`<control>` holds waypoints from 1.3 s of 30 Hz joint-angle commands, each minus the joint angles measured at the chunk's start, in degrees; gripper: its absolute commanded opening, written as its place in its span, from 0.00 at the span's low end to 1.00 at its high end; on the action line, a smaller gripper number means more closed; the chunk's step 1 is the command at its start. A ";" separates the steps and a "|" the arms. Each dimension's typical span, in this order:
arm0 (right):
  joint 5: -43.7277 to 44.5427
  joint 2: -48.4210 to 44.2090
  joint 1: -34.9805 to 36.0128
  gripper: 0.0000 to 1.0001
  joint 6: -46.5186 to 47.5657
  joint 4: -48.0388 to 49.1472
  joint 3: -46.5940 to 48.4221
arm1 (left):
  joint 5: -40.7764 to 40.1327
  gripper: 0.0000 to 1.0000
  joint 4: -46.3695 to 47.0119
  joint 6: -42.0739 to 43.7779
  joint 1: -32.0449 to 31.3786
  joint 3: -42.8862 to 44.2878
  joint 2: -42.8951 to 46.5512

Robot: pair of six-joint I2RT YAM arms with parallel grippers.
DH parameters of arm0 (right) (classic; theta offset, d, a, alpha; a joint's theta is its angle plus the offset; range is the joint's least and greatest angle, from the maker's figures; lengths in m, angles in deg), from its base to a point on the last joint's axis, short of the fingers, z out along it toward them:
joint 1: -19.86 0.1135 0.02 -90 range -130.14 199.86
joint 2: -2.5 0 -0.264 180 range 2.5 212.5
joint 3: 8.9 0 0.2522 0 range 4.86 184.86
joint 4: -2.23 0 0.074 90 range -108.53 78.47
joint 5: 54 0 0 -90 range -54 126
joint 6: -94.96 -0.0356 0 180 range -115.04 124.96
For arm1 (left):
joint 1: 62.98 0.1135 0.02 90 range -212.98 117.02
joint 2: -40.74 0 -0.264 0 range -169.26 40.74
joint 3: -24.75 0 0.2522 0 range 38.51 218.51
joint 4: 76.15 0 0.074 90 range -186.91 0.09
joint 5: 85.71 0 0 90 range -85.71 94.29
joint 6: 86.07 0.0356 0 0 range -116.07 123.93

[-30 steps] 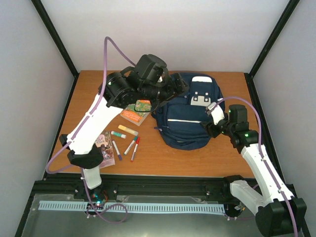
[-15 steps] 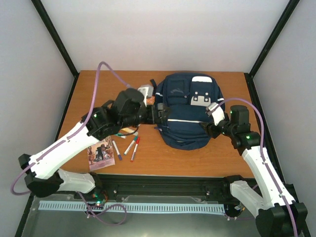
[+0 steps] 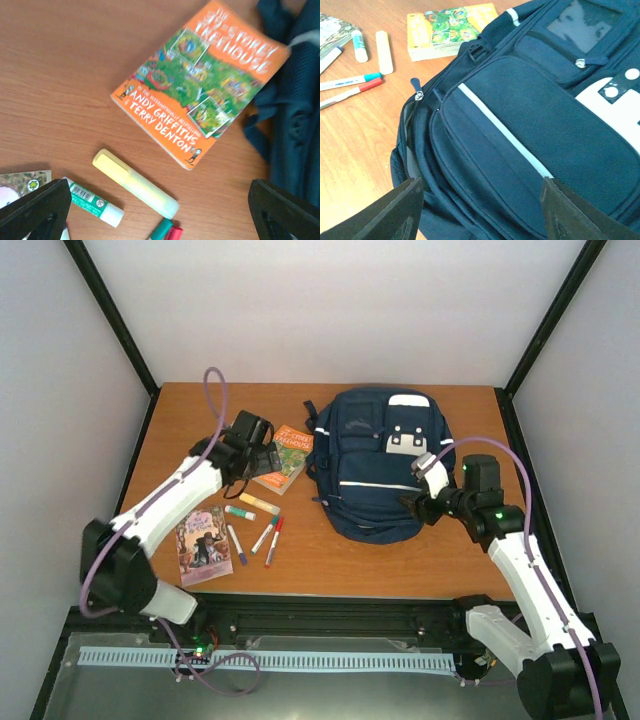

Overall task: Pack the student bag
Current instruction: Move the student bag to the center of the board.

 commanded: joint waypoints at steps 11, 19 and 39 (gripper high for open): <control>-6.19 7.39 0.47 0.61 1.09 -2.56 1.61 | 22.00 0.46 4.92 11.87 4.21 31.11 -37.98; -4.16 7.69 0.47 0.61 1.25 -2.64 1.58 | 28.26 0.16 -0.95 7.12 4.04 55.72 -58.78; -2.70 8.25 0.47 0.61 1.43 -2.17 1.51 | 26.73 0.56 -4.09 13.08 -2.11 58.25 -56.12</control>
